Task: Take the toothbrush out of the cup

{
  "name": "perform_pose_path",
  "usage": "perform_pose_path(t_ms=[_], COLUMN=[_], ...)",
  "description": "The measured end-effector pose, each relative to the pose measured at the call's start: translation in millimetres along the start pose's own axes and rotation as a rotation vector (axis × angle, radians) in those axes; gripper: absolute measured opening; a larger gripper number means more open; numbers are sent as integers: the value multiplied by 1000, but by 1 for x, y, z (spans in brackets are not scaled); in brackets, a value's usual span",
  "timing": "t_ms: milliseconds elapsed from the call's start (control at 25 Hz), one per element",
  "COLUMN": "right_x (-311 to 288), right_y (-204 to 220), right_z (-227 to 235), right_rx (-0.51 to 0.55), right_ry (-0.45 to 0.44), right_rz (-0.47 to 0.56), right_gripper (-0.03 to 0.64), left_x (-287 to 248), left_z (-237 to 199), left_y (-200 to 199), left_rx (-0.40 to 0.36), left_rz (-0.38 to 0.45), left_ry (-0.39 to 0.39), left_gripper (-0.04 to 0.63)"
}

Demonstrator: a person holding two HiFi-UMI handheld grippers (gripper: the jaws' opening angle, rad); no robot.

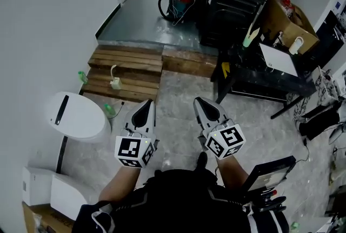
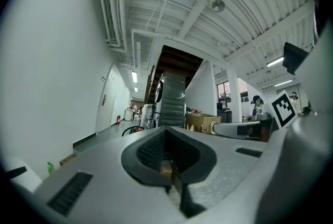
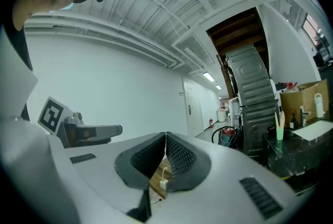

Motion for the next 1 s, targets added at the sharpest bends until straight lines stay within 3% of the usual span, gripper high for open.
perform_pose_path(t_ms=[200, 640, 1000], right_x=[9, 41, 54], right_y=[-5, -32, -44], right_z=[32, 155, 215], right_rx=[3, 4, 26], right_ry=[-15, -11, -53], right_rz=[19, 35, 28], right_gripper=[23, 23, 23], left_x=[-27, -112, -163], left_z=[25, 102, 149], left_y=[3, -4, -3], left_rx=[18, 44, -11], left_rz=[7, 27, 9], left_ry=[-1, -44, -89], left_gripper=[0, 0, 0])
Point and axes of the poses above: the fingertips, and each gripper's own axes: x backward along the fingers, z to its right, y out of its underside, the point moved 2 cm from there along x, backward along the fingers, and after that the axes turned 15 degrees about -y, right-handed, at the moved point
